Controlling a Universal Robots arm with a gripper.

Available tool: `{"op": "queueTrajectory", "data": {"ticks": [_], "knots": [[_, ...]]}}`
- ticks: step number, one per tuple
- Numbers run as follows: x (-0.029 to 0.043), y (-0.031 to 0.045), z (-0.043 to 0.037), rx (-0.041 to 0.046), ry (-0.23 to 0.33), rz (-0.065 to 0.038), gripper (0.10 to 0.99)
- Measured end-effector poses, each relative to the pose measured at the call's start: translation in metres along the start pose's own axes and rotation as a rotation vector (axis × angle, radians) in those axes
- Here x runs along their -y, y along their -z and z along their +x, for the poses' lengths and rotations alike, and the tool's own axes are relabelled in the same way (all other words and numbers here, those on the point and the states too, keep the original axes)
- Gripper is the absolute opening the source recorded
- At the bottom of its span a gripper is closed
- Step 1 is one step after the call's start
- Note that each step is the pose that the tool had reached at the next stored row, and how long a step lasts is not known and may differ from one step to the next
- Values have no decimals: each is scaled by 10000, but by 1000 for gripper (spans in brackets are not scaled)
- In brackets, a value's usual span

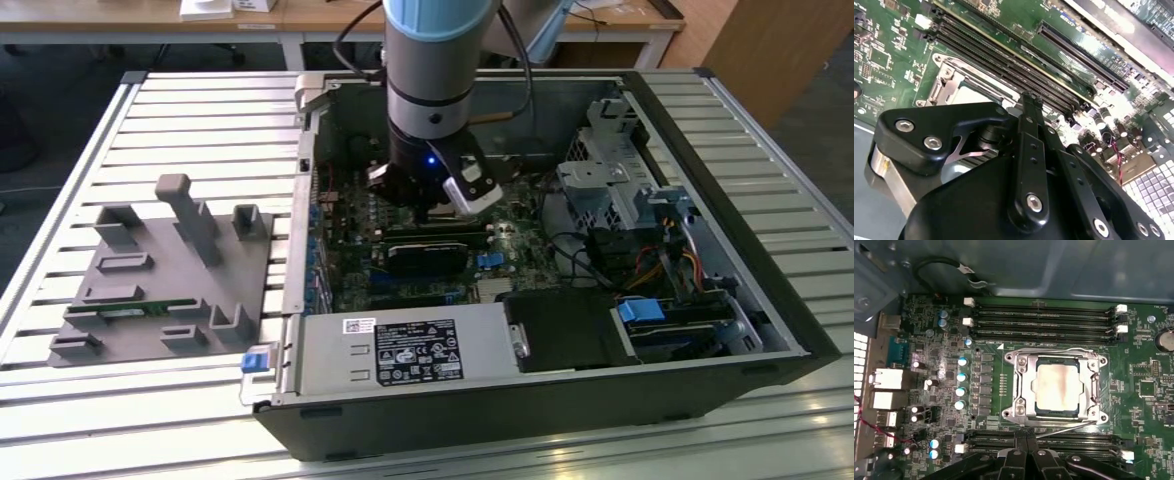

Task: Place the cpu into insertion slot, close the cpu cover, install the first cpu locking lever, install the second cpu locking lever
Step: 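Install the second cpu locking lever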

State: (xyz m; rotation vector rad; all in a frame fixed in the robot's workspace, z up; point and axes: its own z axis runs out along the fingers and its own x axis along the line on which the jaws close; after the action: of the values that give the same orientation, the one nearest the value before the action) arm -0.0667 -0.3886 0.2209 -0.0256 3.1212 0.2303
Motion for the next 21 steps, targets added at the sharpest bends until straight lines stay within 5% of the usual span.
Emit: {"op": "queueTrajectory", "data": {"ticks": [11, 21], "knots": [[30, -115, 36, 3, -1, -124, 106], [111, -141, 44, 9, -4, -502, 106]]}}
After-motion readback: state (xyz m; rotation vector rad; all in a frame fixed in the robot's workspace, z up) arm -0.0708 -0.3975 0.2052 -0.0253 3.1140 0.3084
